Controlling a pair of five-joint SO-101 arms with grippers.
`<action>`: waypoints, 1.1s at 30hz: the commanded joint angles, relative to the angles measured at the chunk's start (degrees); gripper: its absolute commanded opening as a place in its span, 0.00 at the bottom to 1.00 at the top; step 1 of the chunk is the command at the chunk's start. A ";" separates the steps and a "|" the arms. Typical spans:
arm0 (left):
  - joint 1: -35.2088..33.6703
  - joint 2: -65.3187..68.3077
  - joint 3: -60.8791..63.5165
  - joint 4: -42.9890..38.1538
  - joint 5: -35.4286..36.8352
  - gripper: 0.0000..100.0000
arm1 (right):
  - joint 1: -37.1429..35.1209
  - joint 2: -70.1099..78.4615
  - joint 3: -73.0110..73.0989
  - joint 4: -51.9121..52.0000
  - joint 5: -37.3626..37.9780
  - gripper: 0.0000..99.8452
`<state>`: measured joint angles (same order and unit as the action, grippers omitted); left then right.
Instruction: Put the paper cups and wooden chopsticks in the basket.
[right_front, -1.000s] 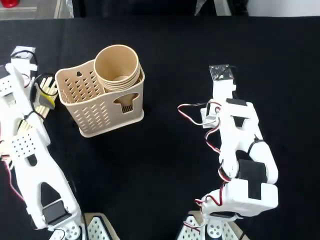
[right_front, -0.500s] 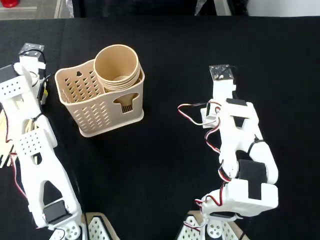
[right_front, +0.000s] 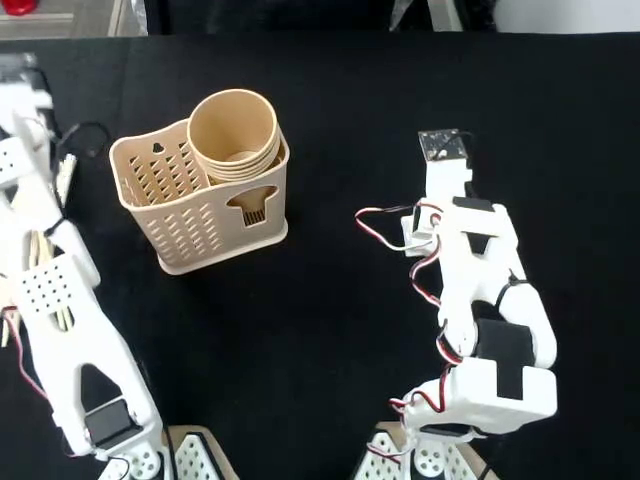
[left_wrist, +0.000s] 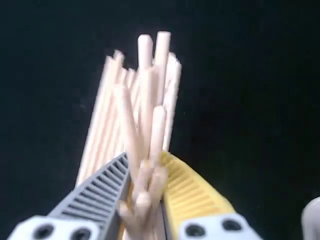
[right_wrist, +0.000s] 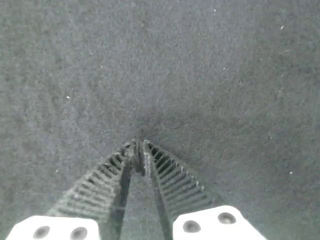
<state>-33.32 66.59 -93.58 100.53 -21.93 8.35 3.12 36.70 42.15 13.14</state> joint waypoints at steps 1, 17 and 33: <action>-0.40 -11.69 -1.10 0.35 3.25 0.03 | 0.53 -0.40 -1.19 -0.70 0.09 0.01; 1.80 -33.93 -1.89 0.18 16.00 0.03 | 0.53 -0.31 -0.75 -0.70 0.09 0.01; 1.80 -52.31 -1.80 0.18 29.36 0.03 | 0.53 -0.48 -0.40 -0.70 0.09 0.01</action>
<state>-31.91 19.21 -93.67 100.79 4.53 8.35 3.12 36.70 42.15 13.14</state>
